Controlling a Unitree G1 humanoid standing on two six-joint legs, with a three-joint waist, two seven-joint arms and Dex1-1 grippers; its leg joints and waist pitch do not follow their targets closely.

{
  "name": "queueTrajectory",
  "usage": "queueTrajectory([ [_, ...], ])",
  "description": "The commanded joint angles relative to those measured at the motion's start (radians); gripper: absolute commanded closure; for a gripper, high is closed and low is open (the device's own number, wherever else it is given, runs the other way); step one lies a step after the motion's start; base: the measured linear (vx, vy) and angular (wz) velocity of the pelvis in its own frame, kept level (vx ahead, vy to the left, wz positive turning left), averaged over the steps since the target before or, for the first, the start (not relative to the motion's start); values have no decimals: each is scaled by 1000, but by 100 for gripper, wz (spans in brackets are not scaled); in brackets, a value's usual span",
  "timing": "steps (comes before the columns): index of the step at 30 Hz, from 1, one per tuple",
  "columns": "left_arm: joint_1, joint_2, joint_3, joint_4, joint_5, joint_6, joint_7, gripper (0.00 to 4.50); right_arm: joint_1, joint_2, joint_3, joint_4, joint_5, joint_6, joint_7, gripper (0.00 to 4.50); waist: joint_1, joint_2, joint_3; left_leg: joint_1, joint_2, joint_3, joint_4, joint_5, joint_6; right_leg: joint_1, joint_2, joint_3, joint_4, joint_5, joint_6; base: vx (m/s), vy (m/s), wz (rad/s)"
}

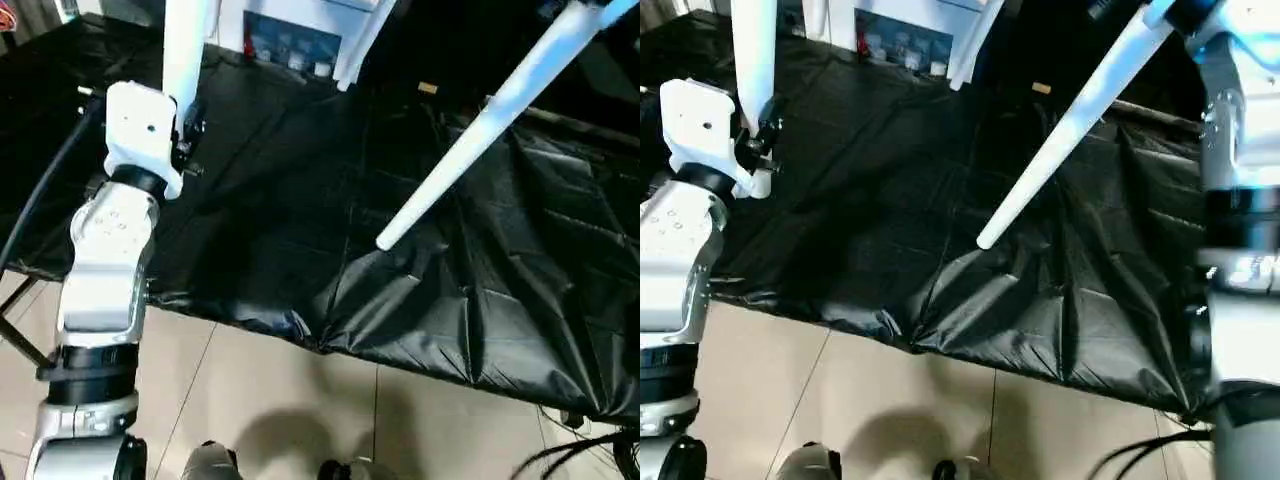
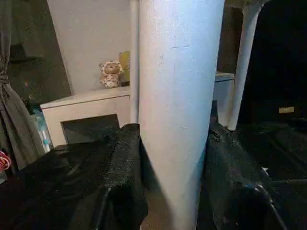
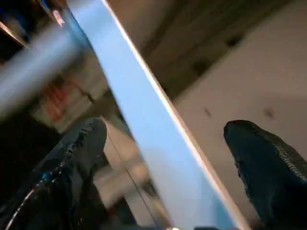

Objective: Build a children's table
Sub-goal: Flip table

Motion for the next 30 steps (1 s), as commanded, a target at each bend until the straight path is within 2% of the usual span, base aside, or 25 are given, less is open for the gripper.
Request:
queueTrajectory([
  [1, -25, 10, -25, -11, 4, -22, -20, 289, 71, -6, -23, -106, 70, 82, 27, 0, -2, 46, -82, 44, 22, -9, -81, -179, -8, 49, -38, 32, -58, -67, -171, 0, 0, 0],
  [3, -25, 10, -25, -11, 4, -22, -20, 289, 72, -6, -23, -108, 71, 84, 27, 0, -5, 42, -82, 43, 22, -10, -83, -207, -23, 49, -40, 32, -62, -101, -167, 0, 0, 0],
  [4, -25, 13, -25, -10, 4, -23, -22, 289, 124, -5, -8, -144, 73, 120, 24, 0, -6, 40, -81, 44, 20, -9, -84, -221, -28, 49, -40, 32, -66, -127, -164, 0, 0, 0],
  [5, -27, 18, -25, -10, 3, -25, -26, 289, 245, -9, 40, -206, 53, 197, 7, 0, -3, 52, -74, 49, 21, -9, -87, -260, -41, 41, -43, 34, -72, -172, -156, 0, 0, 0],
  [6, -28, 19, -25, -10, 2, -25, -27, 289, 273, -10, 50, -218, 48, 211, 3, 0, -2, 48, -71, 47, 21, -10, -89, -259, -44, 45, -41, 35, -78, -178, -143, 0, 0, 0],
  [7, -29, 21, -26, -10, 1, -26, -28, 289, 330, -11, 71, -244, 37, 242, -6, 0, -1, 52, -67, 48, 21, -18, -98, -311, -61, 46, -43, 32, -83, -232, -129, 0, 0, 0],
  [8, -31, 20, -24, -7, -5, -38, -30, 289, 399, -8, 101, -248, 5, 263, -22, 0, 1, 61, -66, 48, 20, -20, -100, -336, -68, 45, -45, 32, -86, -262, -124, 0, 0, 0],
  [9, -32, 20, -24, -4, -10, -48, -32, 289, 446, -8, 119, -257, -14, 284, -36, 0, 1, 58, -65, 52, 20, -22, -99, -366, -74, 41, -47, 32, -92, -294, -120, 0, 0, 0],
  [10, -33, 20, -25, -2, -17, -53, -40, 289, 505, 5, 134, -258, -26, 293, -54, 0, 0, 53, -66, 49, 20, -23, -101, -370, -73, 46, -47, 31, -94, -301, -120, 0, 0, 0],
  [11, -34, 21, -28, -1, -21, -56, -47, 289, 557, 27, 138, -256, -24, 310, -80, 0, 2, 61, -65, 42, 18, -24, -101, -332, -64, 50, -52, 32, -90, -274, -131, 0, 0, 0],
  [12, -34, 22, -30, 0, -24, -56, -52, 289, 576, 34, 138, -258, -22, 321, -93, 0, 1, 65, -61, 38, 18, -23, -102, -322, -60, 50, -52, 34, -93, -267, -130, 0, 0, 0],
  [13, -33, 23, -34, 3, -29, -54, -61, 289, 619, 53, 139, -254, -22, 344, -125, 0, 3, 59, -63, 39, 17, -20, -98, -286, -51, 48, -52, 35, -91, -241, -134, 0, 0, 0],
  [14, -32, 23, -36, 5, -31, -54, -65, 289, 643, 64, 137, -247, -28, 357, -145, 0, 3, 67, -58, 38, 16, -19, -98, -280, -48, 45, -50, 36, -90, -233, -139, 0, 0, 0],
  [15, -30, 24, -38, 7, -31, -55, -67, 290, 659, 73, 136, -238, -37, 363, -162, 0, 1, 63, -59, 37, 16, -18, -97, -267, -43, 49, -49, 35, -89, -227, -144, 0, 0, 0],
  [16, -30, 24, -40, 9, -32, -56, -68, 290, 675, 79, 134, -241, -42, 376, -180, 0, 1, 64, -57, 36, 16, -17, -96, -244, -39, 49, -49, 36, -88, -220, -147, 0, 0, 0],
  [17, -29, 24, -41, 8, -33, -55, -68, 291, 686, 89, 126, -239, -46, 393, -205, 0, 1, 72, -50, 36, 16, -16, -98, -245, -38, 45, -49, 37, -89, -223, -147, 0, 0, 0],
  [21, -28, 25, -43, 9, -35, -56, -69, 291, 695, 118, 99, -207, -65, 421, -279, 0, -6, 74, -46, 39, 17, -18, -100, -264, -46, 43, -47, 36, -91, -253, -139, 0, 0, 0],
  [23, -27, 24, -45, 10, -37, -57, -69, 291, 664, 144, 84, -128, -93, 384, -331, 0, -11, 75, -43, 39, 16, -17, -101, -271, -52, 40, -47, 36, -93, -261, -141, 0, 0, 0],
  [25, -25, 23, -47, 9, -37, -58, -69, 291, 627, 171, 63, -67, -81, 365, -358, 0, -13, 75, -44, 40, 15, -16, -100, -269, -54, 42, -47, 36, -91, -250, -144, 0, 0, 0],
  [26, -23, 23, -48, 8, -38, -58, -69, 291, 602, 184, 53, -28, -78, 347, -373, 0, -13, 72, -44, 40, 16, -15, -99, -256, -48, 42, -49, 37, -88, -232, -147, 0, 0, 0],
  [29, -18, 28, -46, 6, -39, -58, -71, 291, 523, 207, 45, 91, -102, 319, -426, 0, -18, 72, -45, 38, 14, -12, -97, -215, -47, 43, -47, 36, -83, -193, -159, 0, 0, 0],
  [30, -17, 31, -44, 5, -40, -57, -72, 291, 497, 216, 45, 125, -104, 302, -429, 0, -15, 73, -45, 41, 14, -9, -95, -205, -43, 42, -46, 37, -82, -177, -159, 0, 0, 0],
])
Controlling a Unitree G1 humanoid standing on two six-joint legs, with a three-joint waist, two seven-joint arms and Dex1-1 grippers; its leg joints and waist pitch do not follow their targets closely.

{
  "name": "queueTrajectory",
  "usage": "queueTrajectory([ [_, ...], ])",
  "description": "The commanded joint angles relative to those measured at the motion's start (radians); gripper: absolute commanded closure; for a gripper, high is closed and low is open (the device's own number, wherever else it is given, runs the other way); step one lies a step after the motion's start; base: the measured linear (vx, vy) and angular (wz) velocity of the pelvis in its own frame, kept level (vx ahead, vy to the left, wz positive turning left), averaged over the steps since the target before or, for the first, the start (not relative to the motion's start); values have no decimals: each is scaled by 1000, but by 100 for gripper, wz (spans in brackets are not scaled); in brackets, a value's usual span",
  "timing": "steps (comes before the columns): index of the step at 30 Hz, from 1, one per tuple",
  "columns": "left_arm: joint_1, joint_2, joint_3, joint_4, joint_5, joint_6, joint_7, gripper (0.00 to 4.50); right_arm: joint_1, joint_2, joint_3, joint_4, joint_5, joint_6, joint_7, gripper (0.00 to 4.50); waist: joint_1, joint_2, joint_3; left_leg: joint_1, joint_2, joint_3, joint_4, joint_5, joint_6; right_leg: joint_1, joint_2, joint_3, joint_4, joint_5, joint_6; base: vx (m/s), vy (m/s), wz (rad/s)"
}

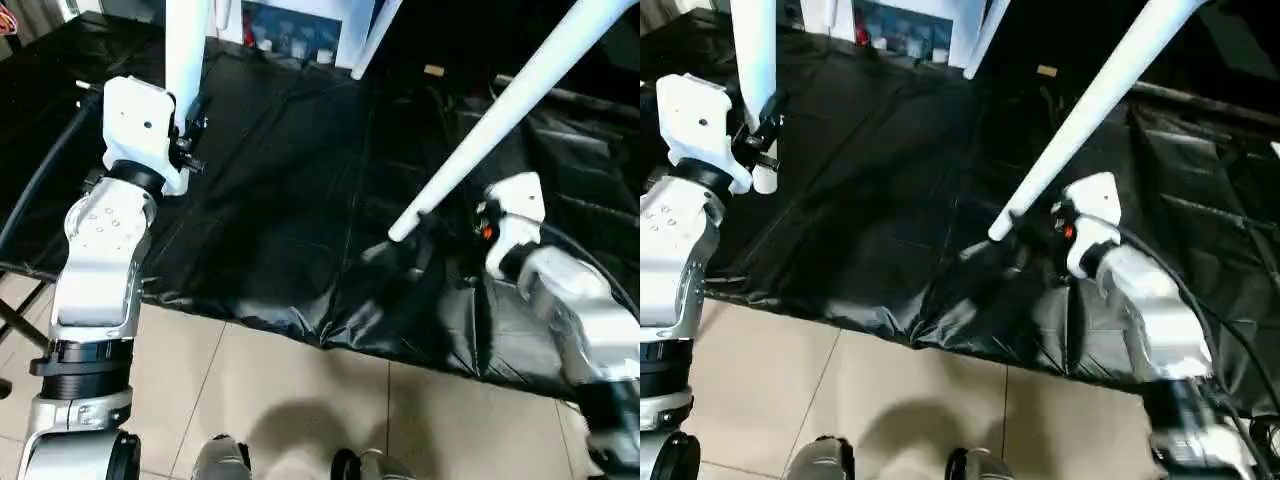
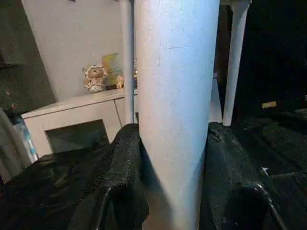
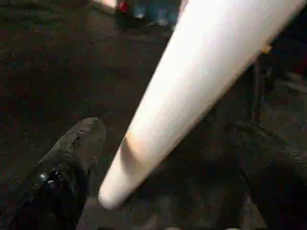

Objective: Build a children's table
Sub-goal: Flip table

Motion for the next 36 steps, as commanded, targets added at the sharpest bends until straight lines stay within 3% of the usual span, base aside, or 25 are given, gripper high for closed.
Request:
queueTrajectory([
  [1, -6, 11, -31, -17, 7, -12, -31, 291, -45, 11, -27, 79, -15, -40, -18, 0, -10, 23, -77, 38, 17, -7, -82, -205, -40, 42, -49, 37, -64, -181, -163, 0, 0, 0],
  [2, -5, 12, -31, -17, 7, -11, -31, 291, -56, 16, -28, 94, -13, -45, -18, 0, -8, 18, -79, 39, 17, -6, -81, -194, -37, 44, -50, 36, -63, -176, -164, 0, 0, 0],
  [6, -1, 19, -26, -19, 8, -11, -30, 291, -146, 55, -40, 225, -15, -147, 4, 0, -8, 18, -84, 38, 19, -4, -80, -169, -28, 46, -52, 36, -57, -133, -180, 0, 0, 0],
  [8, 3, 23, -26, -20, 7, -11, -29, 291, -179, 76, -42, 270, 21, -205, 110, 0, -7, 17, -84, 39, 19, -1, -78, -162, -14, 46, -51, 37, -56, -114, -189, 0, 0, 0],
  [9, 4, 24, -26, -21, 7, -11, -29, 291, -180, 80, -37, 273, 34, -219, 158, 0, -7, 17, -84, 37, 21, -1, -78, -160, -1, 49, -53, 38, -53, -105, -196, 0, 0, 0],
  [10, 6, 25, -26, -22, 7, -11, -29, 291, -175, 80, -27, 268, 44, -226, 204, 27, -6, 11, -84, 35, 21, -1, -78, -143, 8, 52, -52, 37, -53, -94, -199, 0, 0, 0],
  [12, 9, 25, -27, -23, 7, -11, -29, 291, -168, 78, -15, 265, 54, -232, 257, 34, -6, 16, -85, 35, 22, -1, -78, -117, 19, 53, -52, 37, -49, -70, -208, 0, 0, 0],
  [14, 16, 27, -28, -27, 6, -11, -29, 291, -146, 70, 2, 247, 79, -238, 348, 46, -6, 9, -85, 36, 22, 1, -77, -108, 29, 54, -52, 37, -50, -68, -216, 0, 0, 0],
  [16, 26, 27, -29, -31, 6, -9, -31, 291, -121, 60, 9, 220, 101, -235, 421, 75, -4, 11, -84, 38, 24, 2, -77, -122, 42, 52, -52, 38, -52, -73, -221, 0, 0, 0],
  [25, 66, 27, -47, -15, 0, -27, -56, 291, -52, 16, 15, 147, 127, -228, 572, 151, -1, 15, -81, 43, 27, -1, -84, -203, 13, 45, -56, 38, -69, -201, -204, 0, 0, 0],
  [27, 73, 29, -49, -13, 0, -28, -61, 291, -44, 9, 15, 135, 125, -226, 573, 164, -2, 12, -82, 40, 27, -2, -86, -203, 10, 47, -56, 38, -68, -205, -196, 0, 0, 0],
  [32, 167, 58, -44, -33, -11, -22, -97, 291, 31, -35, 0, 39, 100, -212, 537, 201, -1, 15, -83, 39, 28, -3, -87, -212, 5, 44, -55, 38, -71, -213, -187, 0, 0, 0],
  [36, 256, 68, -35, -48, -17, -15, -105, 291, 88, -45, -12, -24, 84, -194, 498, 238, -2, 21, -78, 40, 29, -5, -93, -261, -7, 40, -54, 39, -78, -257, -170, 0, 0, 0],
])
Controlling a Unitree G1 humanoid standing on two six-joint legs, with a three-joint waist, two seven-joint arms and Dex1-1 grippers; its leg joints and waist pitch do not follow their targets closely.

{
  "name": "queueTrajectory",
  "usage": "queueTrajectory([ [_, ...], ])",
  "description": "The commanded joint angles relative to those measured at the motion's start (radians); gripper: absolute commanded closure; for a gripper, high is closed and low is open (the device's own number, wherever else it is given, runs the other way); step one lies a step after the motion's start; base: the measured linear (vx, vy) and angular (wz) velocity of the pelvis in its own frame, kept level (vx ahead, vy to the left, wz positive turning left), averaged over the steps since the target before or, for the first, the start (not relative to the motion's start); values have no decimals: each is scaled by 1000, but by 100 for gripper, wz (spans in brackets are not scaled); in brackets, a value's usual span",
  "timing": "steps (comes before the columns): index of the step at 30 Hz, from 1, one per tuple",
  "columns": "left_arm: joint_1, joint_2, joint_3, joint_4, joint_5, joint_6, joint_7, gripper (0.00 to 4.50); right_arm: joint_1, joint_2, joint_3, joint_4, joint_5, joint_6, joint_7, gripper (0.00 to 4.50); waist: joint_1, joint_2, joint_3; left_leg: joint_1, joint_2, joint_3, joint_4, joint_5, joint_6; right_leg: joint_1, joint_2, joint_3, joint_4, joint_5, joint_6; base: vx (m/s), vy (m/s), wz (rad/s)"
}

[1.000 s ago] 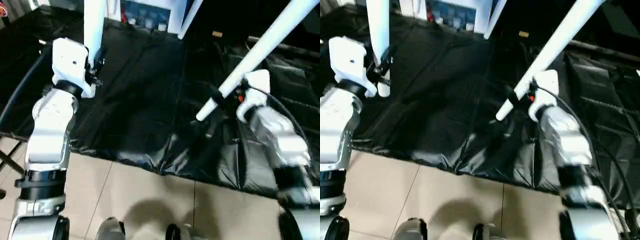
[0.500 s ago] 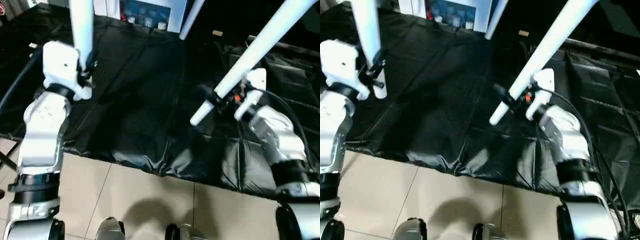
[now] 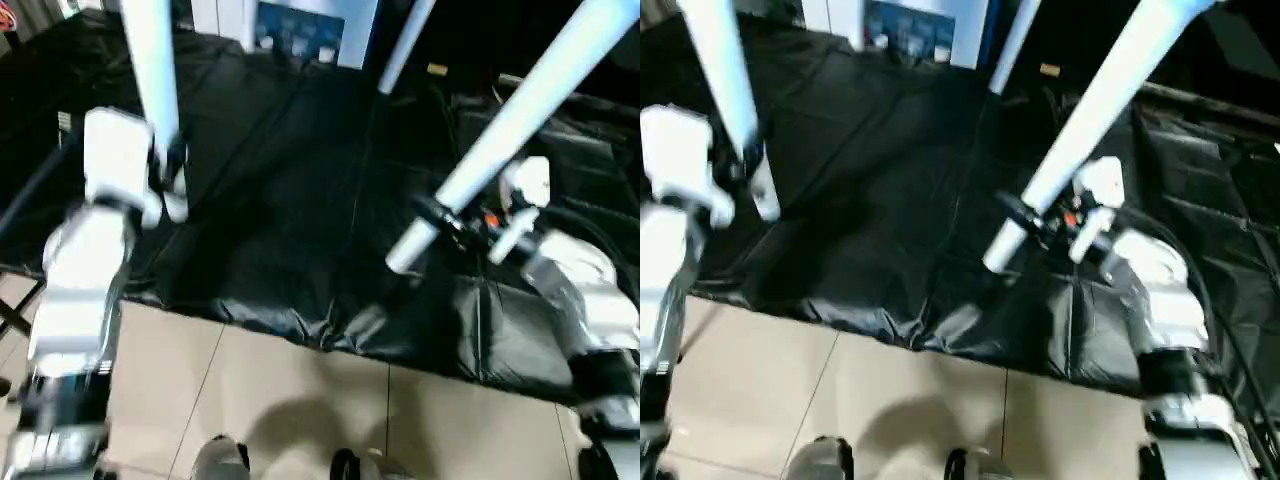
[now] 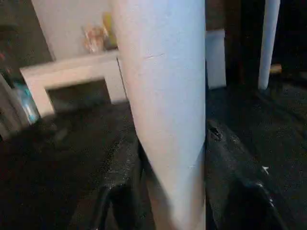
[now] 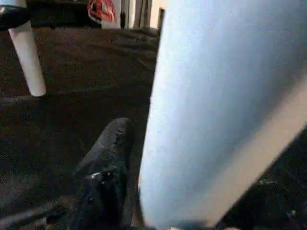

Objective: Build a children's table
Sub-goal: Flip table

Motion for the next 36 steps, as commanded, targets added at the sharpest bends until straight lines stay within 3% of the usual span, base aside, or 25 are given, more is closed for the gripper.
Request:
queueTrajectory([
  [1, 33, 18, -75, -22, 59, 5, -70, 291, 22, -4, 18, -42, -11, 17, -2, 247, -5, 26, -76, 43, 29, -11, -94, -283, -19, 38, -53, 38, -78, -267, -164, 0, 0, 0],
  [3, 52, 17, -77, -26, 58, 11, -70, 291, 41, -3, 26, -61, -20, 20, -13, 264, -6, 26, -72, 49, 28, -10, -94, -327, -24, 30, -52, 40, -86, -313, -156, 0, 0, 0],
  [8, 67, 23, -93, -3, 45, 20, -75, 291, 69, 24, 40, -106, -25, 43, -52, 290, -9, 18, -65, 45, 25, -15, -101, -362, -35, 30, -55, 41, -95, -398, -116, 0, 0, 0],
  [10, 62, 31, -92, 24, 39, 12, -81, 291, 70, 41, 45, -98, -69, 42, -115, 290, -11, 14, -61, 47, 22, -16, -106, -373, -40, 30, -56, 40, -102, -451, -93, 0, 0, 0],
  [11, 63, 38, -86, 29, 37, 12, -85, 235, 68, 46, 43, -83, -82, 38, -135, 238, -11, 16, -59, 54, 22, -17, -108, -391, -45, 27, -57, 40, -108, -483, -84, 0, 0, 0],
  [15, 74, 64, -51, 33, 23, 21, -94, 216, 76, 69, 42, -58, -118, 17, -204, 212, -19, 18, -54, 59, 22, -27, -119, -451, -67, 28, -60, 34, -121, -578, -54, 0, 0, 0],
  [18, 93, 74, -23, 12, 5, 31, -88, 195, 92, 87, 34, -74, -110, 22, -225, 197, -21, 21, -55, 59, 23, -28, -120, -461, -65, 26, -59, 37, -118, -546, -66, 0, 0, 0],
  [20, 106, 77, -5, -4, -11, 36, -79, 187, 105, 98, 28, -90, -102, 27, -237, 179, -20, 24, -61, 54, 25, -26, -119, -414, -54, 30, -59, 40, -110, -473, -86, 0, 0, 0],
  [21, 123, 77, 3, -21, -21, 39, -76, 174, 116, 103, 26, -104, -101, 27, -246, 168, -17, 34, -61, 54, 26, -22, -119, -387, -48, 28, -56, 43, -105, -404, -103, 0, 0, 0],
  [22, 138, 75, 11, -36, -29, 39, -73, 163, 126, 108, 24, -114, -100, 25, -253, 161, -18, 36, -61, 51, 26, -22, -120, -377, -48, 31, -54, 42, -101, -373, -112, 0, 0, 0],
  [23, 149, 74, 15, -45, -34, 38, -71, 156, 133, 111, 24, -121, -100, 23, -258, 159, -18, 31, -65, 49, 26, -19, -118, -349, -42, 35, -52, 42, -95, -314, -126, 0, 0, 0],
  [25, 204, 58, 52, -103, -61, 48, -70, 151, 173, 118, 16, -170, -99, 27, -282, 148, -14, 34, -70, 46, 26, -14, -112, -282, -29, 41, -51, 44, -83, -206, -153, 0, 0, 0],
  [26, 243, 43, 78, -143, -85, 57, -69, 130, 203, 122, 6, -204, -98, 32, -299, 126, -14, 34, -69, 37, 26, -13, -111, -233, -16, 49, -50, 43, -75, -138, -166, 58, -7, -3],
  [28, 286, 27, 100, -182, -109, 57, -70, 112, 237, 126, -4, -242, -99, 38, -319, 115, -13, 33, -72, 39, 23, -7, -104, -177, 6, 52, -45, 43, -67, -44, -182, 68, -3, -5],
  [30, 328, 7, 111, -220, -138, 48, -72, 111, 275, 126, -8, -281, -105, 40, -333, 112, -12, 30, -71, 40, 22, -3, -103, -163, 22, 54, -42, 44, -67, -20, -184, 28, 0, -1],
  [32, 405, -33, 109, -288, -199, 46, -77, 108, 347, 131, -14, -353, -97, 52, -349, 111, -7, 34, -66, 42, 26, -1, -107, -196, 22, 52, -45, 46, -73, -55, -180, 0, 0, 0],
  [34, 463, -55, 88, -327, -227, 58, -90, 108, 402, 140, -16, -409, -82, 60, -354, 111, -2, 37, -62, 45, 29, -2, -113, -278, 10, 48, -44, 48, -86, -159, -157, 0, 0, 0],
  [35, 489, -66, 76, -342, -228, 57, -92, 108, 432, 143, -15, -441, -73, 64, -355, 111, -2, 37, -62, 45, 29, -2, -113, -278, 10, 48, -44, 48, -86, -159, -157, 0, 0, 0],
  [36, 522, -82, 63, -357, -214, 35, -90, 108, 474, 147, -10, -483, -70, 62, -359, 111, -2, 38, -58, 45, 30, -5, -119, -339, -2, 44, -44, 48, -96, -250, -126, 0, 0, 0],
])
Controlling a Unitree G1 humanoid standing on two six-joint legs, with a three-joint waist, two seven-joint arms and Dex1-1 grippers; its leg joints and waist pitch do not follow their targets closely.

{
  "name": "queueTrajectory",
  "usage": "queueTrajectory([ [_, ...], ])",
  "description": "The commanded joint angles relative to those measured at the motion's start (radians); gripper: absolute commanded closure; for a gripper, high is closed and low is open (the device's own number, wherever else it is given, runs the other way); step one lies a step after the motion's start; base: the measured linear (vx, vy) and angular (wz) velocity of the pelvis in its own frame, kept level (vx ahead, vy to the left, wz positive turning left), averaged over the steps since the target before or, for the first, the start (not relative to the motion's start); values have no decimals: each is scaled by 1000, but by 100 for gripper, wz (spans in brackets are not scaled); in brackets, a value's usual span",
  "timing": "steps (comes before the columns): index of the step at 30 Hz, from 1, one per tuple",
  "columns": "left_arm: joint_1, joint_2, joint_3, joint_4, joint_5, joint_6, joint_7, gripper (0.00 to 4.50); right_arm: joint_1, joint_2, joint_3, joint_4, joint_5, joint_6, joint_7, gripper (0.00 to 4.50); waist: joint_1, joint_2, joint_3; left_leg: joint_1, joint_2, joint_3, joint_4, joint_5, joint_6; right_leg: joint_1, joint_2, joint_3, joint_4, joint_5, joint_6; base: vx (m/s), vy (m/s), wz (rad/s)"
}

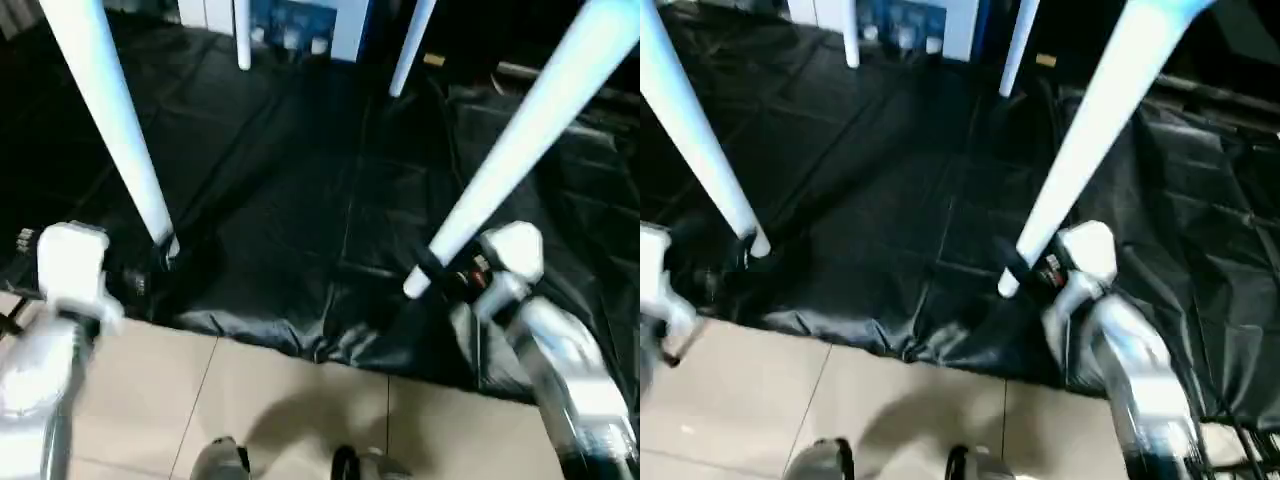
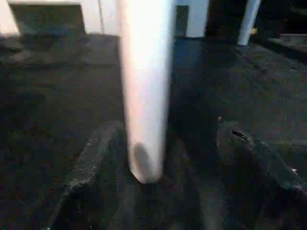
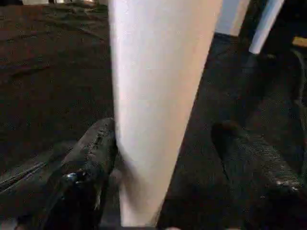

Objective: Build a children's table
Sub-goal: Flip table

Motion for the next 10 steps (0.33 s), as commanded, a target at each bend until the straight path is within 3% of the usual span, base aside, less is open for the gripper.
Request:
queueTrajectory([
  [1, 40, -28, -29, -46, 7, -7, 9, 108, 63, -1, -3, -89, 18, 28, -15, 111, 0, 28, -60, 29, 34, -17, -86, -353, -3, 40, -46, 43, -84, -264, -117, 0, 0, 0],
  [5, 67, -72, -28, -64, 18, 26, 64, 108, 142, 11, 3, -162, 39, 64, -32, 111, -1, 26, -57, 32, 31, -22, -88, -425, -23, 33, -47, 43, -97, -394, -67, 0, 0, 0],
  [7, 81, -100, -45, -76, 95, 18, 139, 108, 197, 30, 1, -196, 49, 86, -60, 111, -2, 24, -55, 30, 32, -26, -88, -442, -29, 31, -50, 42, -105, -451, -39, 0, 0, 0],
  [10, 95, -98, -69, -92, 115, 38, 154, 108, 228, 38, 10, -213, 41, 89, -70, 111, -3, 25, -57, 31, 27, -32, -85, -461, -35, 27, -53, 40, -116, -547, 2, 0, 0, 0],
])
